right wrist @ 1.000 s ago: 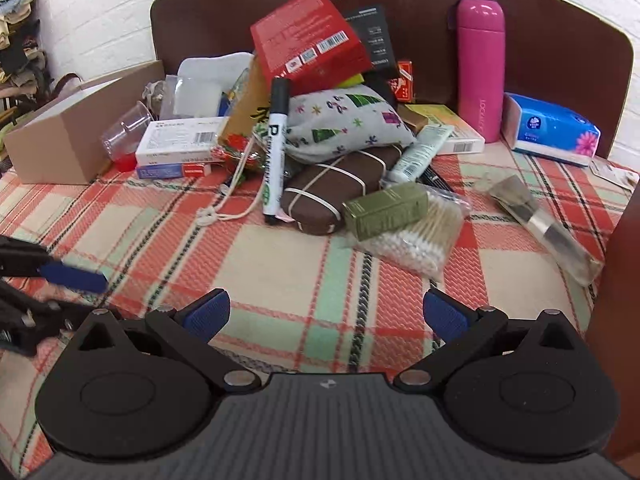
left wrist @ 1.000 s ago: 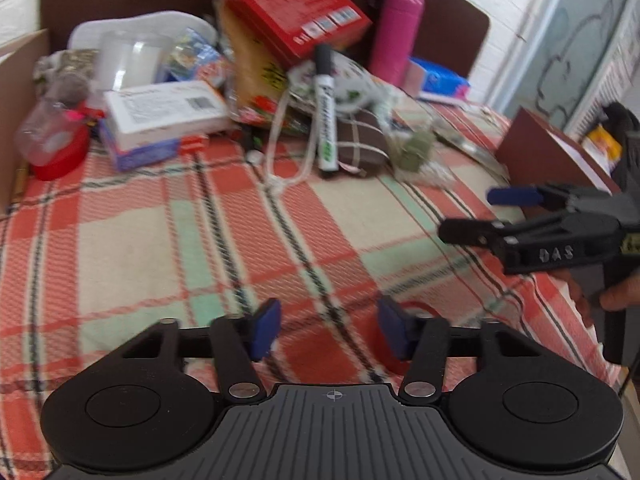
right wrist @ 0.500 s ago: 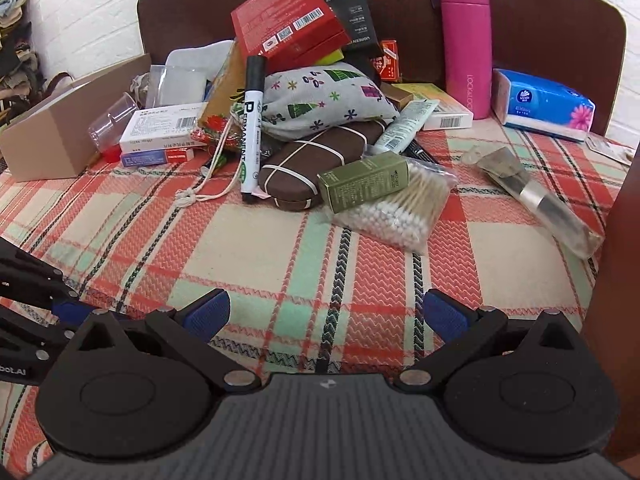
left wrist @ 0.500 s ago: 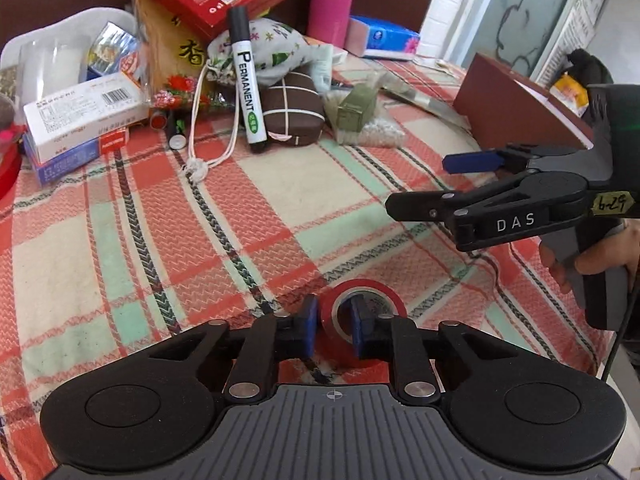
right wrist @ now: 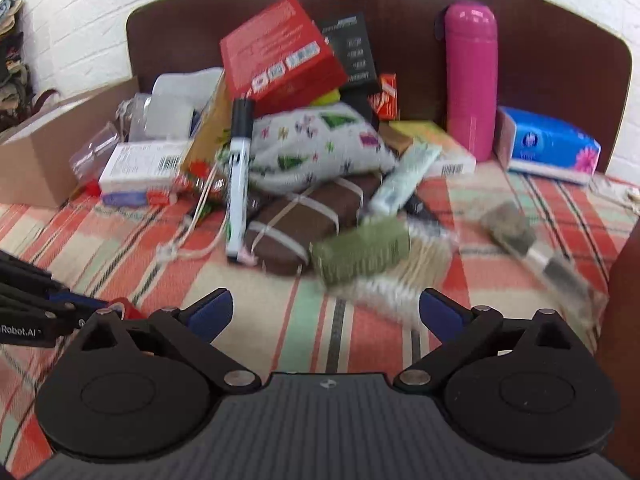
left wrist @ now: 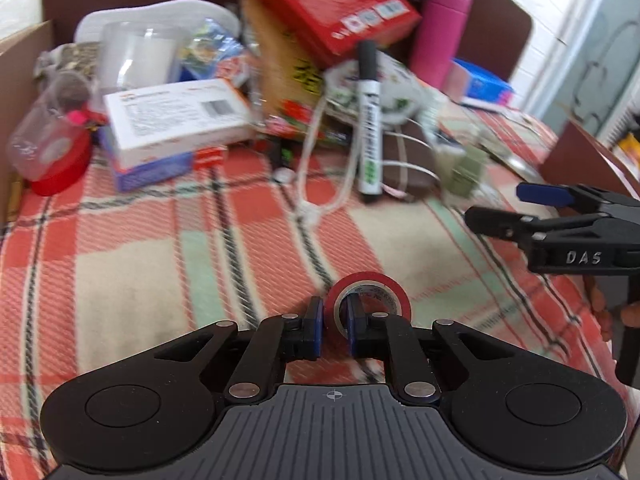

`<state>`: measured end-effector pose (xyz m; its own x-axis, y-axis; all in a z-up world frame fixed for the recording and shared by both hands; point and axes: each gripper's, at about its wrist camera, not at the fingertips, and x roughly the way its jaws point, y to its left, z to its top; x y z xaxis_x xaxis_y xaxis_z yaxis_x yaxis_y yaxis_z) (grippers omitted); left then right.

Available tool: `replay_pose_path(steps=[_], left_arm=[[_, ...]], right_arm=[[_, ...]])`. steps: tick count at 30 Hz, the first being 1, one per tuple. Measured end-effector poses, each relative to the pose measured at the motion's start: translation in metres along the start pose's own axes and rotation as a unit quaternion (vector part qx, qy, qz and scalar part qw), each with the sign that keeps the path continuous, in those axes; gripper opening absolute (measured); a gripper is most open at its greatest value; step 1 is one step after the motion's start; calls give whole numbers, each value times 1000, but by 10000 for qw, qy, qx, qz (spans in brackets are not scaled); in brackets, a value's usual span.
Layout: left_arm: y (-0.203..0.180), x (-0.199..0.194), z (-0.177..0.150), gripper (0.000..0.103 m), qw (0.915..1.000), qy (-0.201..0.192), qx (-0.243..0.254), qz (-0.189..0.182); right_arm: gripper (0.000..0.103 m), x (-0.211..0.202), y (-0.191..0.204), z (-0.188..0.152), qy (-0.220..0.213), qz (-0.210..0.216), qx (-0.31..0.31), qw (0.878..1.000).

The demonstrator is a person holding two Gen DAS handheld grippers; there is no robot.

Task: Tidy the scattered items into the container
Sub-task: 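Lift the red tape with the left gripper while the right gripper grasps the green box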

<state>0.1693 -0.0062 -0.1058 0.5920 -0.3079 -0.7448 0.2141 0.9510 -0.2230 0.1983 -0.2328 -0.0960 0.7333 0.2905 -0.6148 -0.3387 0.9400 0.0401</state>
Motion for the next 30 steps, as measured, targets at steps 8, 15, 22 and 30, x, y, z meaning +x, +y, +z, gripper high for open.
replay_pose_path(steps=[8, 15, 22, 30], left_arm=[[8, 2, -1, 11, 9998, -57, -143, -86], [15, 3, 0, 11, 9992, -27, -322, -222], [16, -3, -4, 9, 9994, -10, -295, -196], [17, -9, -10, 26, 9996, 29, -155, -238]], right_arm=[[89, 27, -4, 18, -141, -191, 182, 9996], [70, 31, -13, 16, -58, -51, 276, 9996], [70, -4, 0, 6, -7, 800, 103, 9967], [84, -18, 36, -27, 295, 930, -662, 9930]])
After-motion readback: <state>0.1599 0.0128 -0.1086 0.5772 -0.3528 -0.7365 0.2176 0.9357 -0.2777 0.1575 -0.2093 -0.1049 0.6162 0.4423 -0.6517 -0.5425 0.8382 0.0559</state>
